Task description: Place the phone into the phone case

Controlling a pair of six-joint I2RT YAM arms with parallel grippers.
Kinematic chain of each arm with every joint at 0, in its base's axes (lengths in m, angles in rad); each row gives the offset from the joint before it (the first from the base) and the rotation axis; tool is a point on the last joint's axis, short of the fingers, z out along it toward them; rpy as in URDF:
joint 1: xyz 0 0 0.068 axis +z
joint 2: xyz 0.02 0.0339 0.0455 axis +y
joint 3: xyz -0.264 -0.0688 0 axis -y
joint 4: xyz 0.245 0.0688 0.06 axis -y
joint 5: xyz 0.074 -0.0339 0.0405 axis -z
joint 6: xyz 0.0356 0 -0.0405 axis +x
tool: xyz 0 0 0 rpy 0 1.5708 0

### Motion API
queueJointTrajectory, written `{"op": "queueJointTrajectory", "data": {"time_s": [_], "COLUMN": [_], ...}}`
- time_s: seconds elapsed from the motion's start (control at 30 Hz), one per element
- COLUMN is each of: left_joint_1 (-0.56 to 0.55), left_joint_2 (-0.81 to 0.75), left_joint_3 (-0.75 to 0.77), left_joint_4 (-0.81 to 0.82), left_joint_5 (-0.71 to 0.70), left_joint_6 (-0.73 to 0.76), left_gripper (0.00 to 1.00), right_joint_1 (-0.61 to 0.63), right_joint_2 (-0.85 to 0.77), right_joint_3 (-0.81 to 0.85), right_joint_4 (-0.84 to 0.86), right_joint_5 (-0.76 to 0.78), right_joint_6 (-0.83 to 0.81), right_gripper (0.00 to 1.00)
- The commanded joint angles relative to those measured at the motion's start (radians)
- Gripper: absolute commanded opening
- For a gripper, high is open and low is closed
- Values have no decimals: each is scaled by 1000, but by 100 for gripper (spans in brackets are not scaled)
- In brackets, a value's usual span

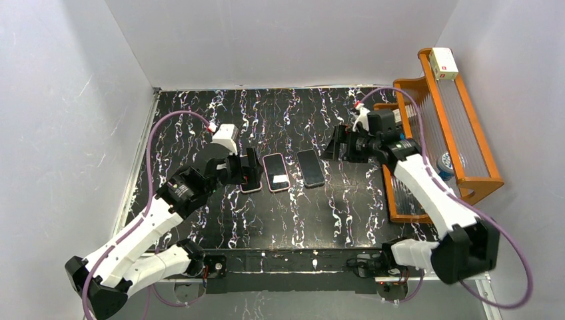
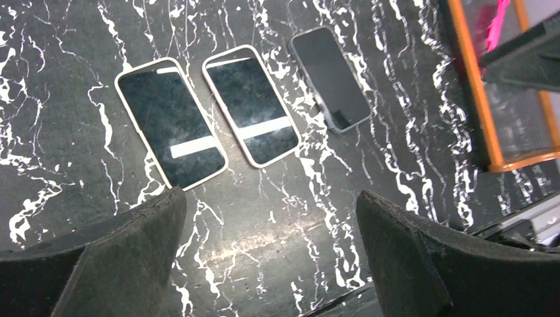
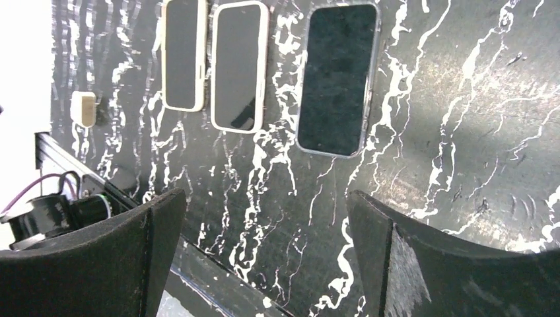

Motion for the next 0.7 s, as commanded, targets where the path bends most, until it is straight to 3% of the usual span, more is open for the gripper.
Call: {"op": "queueJointTrajectory", "data": {"time_s": [0.0,0.3,0.67], "left_joint_1": [1,1,1], "left_joint_2": [-11,-26,-102], "left_joint_3": [67,94,33], "left_joint_4": [23,33,86], "left_joint_5": [-1,15,36], "left_joint_6": [-49,-27,-27], "left_gripper": [98,98,98], "right_joint_1": [1,1,1], "right_joint_2": [-181,-412,-441], "right_joint_3": [-26,-80,-108], "right_joint_4": [-34,-11,29], "right_joint_5": [13,-43,-55], "right_joint_6": [10,80,117], "right_gripper": [99,99,99]}}
